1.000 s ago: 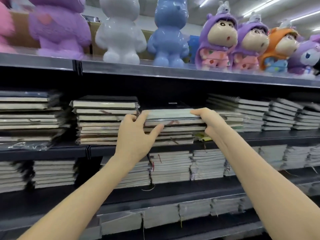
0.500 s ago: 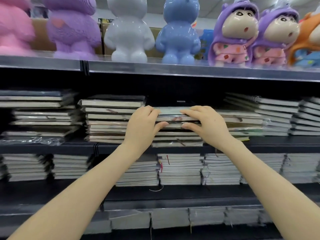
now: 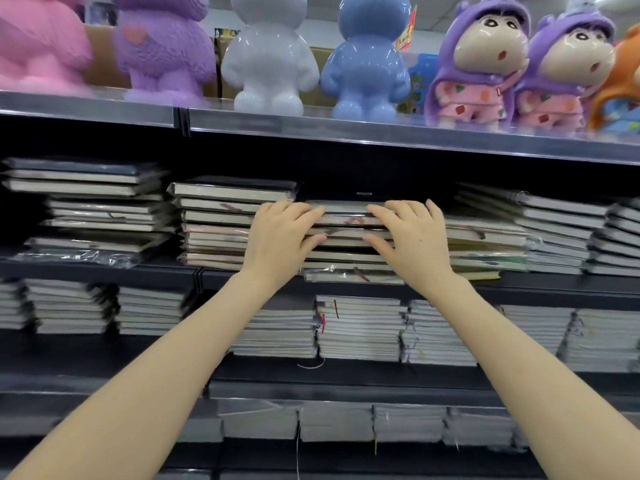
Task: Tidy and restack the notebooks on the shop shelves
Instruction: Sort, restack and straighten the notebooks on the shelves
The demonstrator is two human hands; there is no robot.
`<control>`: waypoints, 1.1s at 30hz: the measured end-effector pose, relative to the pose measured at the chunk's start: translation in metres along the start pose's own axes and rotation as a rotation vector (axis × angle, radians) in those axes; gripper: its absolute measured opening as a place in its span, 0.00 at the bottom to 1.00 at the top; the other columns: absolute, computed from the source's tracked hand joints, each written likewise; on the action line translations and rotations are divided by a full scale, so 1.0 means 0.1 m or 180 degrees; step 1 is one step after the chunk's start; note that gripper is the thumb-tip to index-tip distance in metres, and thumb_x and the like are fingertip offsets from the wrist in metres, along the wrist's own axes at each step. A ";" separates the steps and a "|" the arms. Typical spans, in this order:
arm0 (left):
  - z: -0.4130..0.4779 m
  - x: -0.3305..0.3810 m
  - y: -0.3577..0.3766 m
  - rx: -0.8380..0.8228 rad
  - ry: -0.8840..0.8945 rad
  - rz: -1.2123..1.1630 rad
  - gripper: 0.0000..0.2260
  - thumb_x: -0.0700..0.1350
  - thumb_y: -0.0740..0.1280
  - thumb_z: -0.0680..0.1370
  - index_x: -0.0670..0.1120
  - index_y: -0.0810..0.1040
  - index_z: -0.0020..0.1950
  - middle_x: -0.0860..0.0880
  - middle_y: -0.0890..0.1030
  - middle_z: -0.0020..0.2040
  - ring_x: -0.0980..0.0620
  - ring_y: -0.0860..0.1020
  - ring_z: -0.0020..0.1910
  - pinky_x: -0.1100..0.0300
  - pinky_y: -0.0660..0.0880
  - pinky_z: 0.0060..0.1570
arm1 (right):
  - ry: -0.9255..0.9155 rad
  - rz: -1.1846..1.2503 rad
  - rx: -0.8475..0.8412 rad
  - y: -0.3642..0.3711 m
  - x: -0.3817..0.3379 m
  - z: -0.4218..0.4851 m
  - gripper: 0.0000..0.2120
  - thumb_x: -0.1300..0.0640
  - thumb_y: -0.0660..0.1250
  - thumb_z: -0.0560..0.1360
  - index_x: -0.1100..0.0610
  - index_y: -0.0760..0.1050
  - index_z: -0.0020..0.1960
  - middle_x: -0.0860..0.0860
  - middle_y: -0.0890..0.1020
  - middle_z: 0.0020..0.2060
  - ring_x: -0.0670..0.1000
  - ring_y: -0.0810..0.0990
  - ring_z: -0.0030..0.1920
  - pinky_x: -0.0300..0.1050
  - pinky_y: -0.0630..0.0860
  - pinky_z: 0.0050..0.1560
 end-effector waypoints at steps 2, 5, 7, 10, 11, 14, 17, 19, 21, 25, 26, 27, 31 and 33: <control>-0.14 -0.06 -0.13 0.0099 -0.0042 0.0030 0.17 0.53 0.65 0.75 0.45 0.80 0.58 0.48 0.83 0.51 0.46 0.79 0.49 0.53 0.72 0.48 | -0.0113 0.0015 0.0548 -0.09 -0.13 -0.09 0.16 0.47 0.65 0.75 0.55 0.79 0.58 0.54 0.82 0.51 0.57 0.79 0.52 0.58 0.69 0.61; -0.37 -0.21 -0.39 0.0255 -0.0141 0.0110 0.16 0.53 0.62 0.77 0.44 0.80 0.57 0.48 0.82 0.51 0.46 0.79 0.49 0.54 0.71 0.48 | -0.0494 0.0239 0.0926 -0.23 -0.49 -0.18 0.12 0.51 0.66 0.75 0.56 0.81 0.53 0.52 0.82 0.46 0.56 0.79 0.46 0.53 0.70 0.53; -0.51 -0.37 -0.58 0.0341 -0.0244 0.0179 0.15 0.51 0.63 0.78 0.44 0.80 0.57 0.47 0.82 0.50 0.46 0.79 0.48 0.54 0.70 0.48 | -0.0761 0.0494 0.0902 -0.25 -0.80 -0.22 0.11 0.51 0.65 0.75 0.56 0.81 0.51 0.52 0.82 0.45 0.56 0.79 0.45 0.52 0.70 0.52; -0.77 -0.72 -0.92 0.0328 -0.0427 0.0318 0.15 0.51 0.62 0.78 0.42 0.81 0.56 0.46 0.83 0.49 0.44 0.79 0.47 0.52 0.71 0.47 | -0.1134 0.0758 0.0579 -0.13 -1.33 -0.29 0.13 0.50 0.62 0.75 0.55 0.81 0.50 0.52 0.82 0.45 0.55 0.78 0.44 0.51 0.72 0.49; -0.86 -0.86 -1.04 0.0292 -0.0510 0.0373 0.15 0.51 0.61 0.79 0.42 0.81 0.56 0.45 0.83 0.48 0.43 0.79 0.47 0.51 0.72 0.47 | -0.1258 0.0827 0.0440 -0.07 -1.53 -0.31 0.13 0.49 0.61 0.75 0.55 0.81 0.50 0.51 0.82 0.45 0.55 0.78 0.43 0.51 0.71 0.48; -1.17 -1.31 -1.43 0.0244 -0.0709 0.0580 0.16 0.51 0.60 0.79 0.42 0.81 0.55 0.44 0.83 0.47 0.41 0.79 0.46 0.50 0.73 0.46 | -0.1548 0.1004 0.0032 0.13 -2.15 -0.34 0.13 0.49 0.60 0.74 0.54 0.80 0.48 0.50 0.81 0.42 0.55 0.78 0.41 0.49 0.70 0.44; -1.51 -1.81 -1.83 0.0198 -0.0869 0.0851 0.15 0.50 0.61 0.79 0.42 0.81 0.54 0.44 0.83 0.46 0.41 0.79 0.46 0.50 0.73 0.45 | -0.1826 0.1126 -0.0253 0.29 -2.83 -0.31 0.08 0.50 0.66 0.74 0.54 0.80 0.46 0.50 0.80 0.38 0.55 0.76 0.38 0.49 0.72 0.41; -1.76 -2.17 -2.11 0.0107 -0.0978 0.1003 0.16 0.51 0.59 0.79 0.42 0.81 0.54 0.44 0.83 0.46 0.40 0.79 0.46 0.50 0.74 0.46 | -0.1966 0.1218 -0.0352 0.39 -3.31 -0.24 0.07 0.50 0.70 0.73 0.54 0.80 0.44 0.50 0.79 0.36 0.55 0.76 0.35 0.48 0.71 0.39; -2.02 -2.57 -2.38 -0.0003 -0.1059 0.1086 0.18 0.52 0.58 0.79 0.42 0.81 0.54 0.44 0.83 0.45 0.41 0.79 0.46 0.50 0.74 0.46 | -0.2029 0.1268 -0.0411 0.47 -3.82 -0.14 0.07 0.50 0.71 0.72 0.53 0.80 0.44 0.50 0.79 0.35 0.54 0.76 0.34 0.47 0.70 0.38; -2.55 -3.35 -2.89 -0.0157 -0.1171 0.1262 0.18 0.52 0.58 0.78 0.42 0.82 0.53 0.45 0.83 0.43 0.42 0.79 0.43 0.51 0.74 0.44 | -0.1994 0.1451 -0.0402 0.60 -4.79 0.11 0.07 0.51 0.74 0.69 0.53 0.81 0.43 0.49 0.79 0.32 0.54 0.76 0.32 0.46 0.69 0.34; -2.67 -3.55 -3.00 -0.0188 -0.1177 0.1315 0.18 0.52 0.58 0.78 0.42 0.82 0.52 0.45 0.83 0.43 0.42 0.79 0.43 0.52 0.74 0.44 | -0.1976 0.1512 -0.0415 0.63 -5.02 0.19 0.07 0.51 0.74 0.68 0.54 0.82 0.43 0.49 0.79 0.32 0.54 0.77 0.32 0.46 0.68 0.33; -2.79 -3.74 -3.10 -0.0211 -0.1191 0.1360 0.17 0.52 0.58 0.78 0.42 0.82 0.52 0.45 0.83 0.43 0.42 0.79 0.43 0.52 0.74 0.44 | -0.1954 0.1561 -0.0437 0.66 -5.24 0.27 0.07 0.51 0.74 0.69 0.54 0.82 0.43 0.49 0.80 0.32 0.54 0.77 0.32 0.45 0.67 0.33; -3.16 -4.47 -3.36 -0.0226 -0.1475 0.1400 0.17 0.51 0.59 0.78 0.42 0.82 0.52 0.45 0.83 0.45 0.42 0.79 0.45 0.51 0.74 0.46 | -0.1710 0.1702 -0.0436 0.76 -6.00 0.66 0.09 0.50 0.70 0.71 0.54 0.82 0.47 0.49 0.82 0.36 0.55 0.78 0.35 0.45 0.68 0.35; -3.29 -4.77 -3.39 -0.0230 -0.1555 0.1392 0.14 0.49 0.61 0.77 0.42 0.82 0.52 0.45 0.83 0.45 0.42 0.79 0.45 0.52 0.74 0.46 | -0.1566 0.1832 -0.0384 0.81 -6.31 0.85 0.10 0.50 0.68 0.72 0.55 0.82 0.48 0.52 0.83 0.39 0.57 0.79 0.36 0.48 0.72 0.36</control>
Point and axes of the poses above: each hand's wrist, its own z-axis towards the middle knuckle, its own y-axis out of the palm, x = y × z, the point moved 2 cm from there along z, towards the middle knuckle
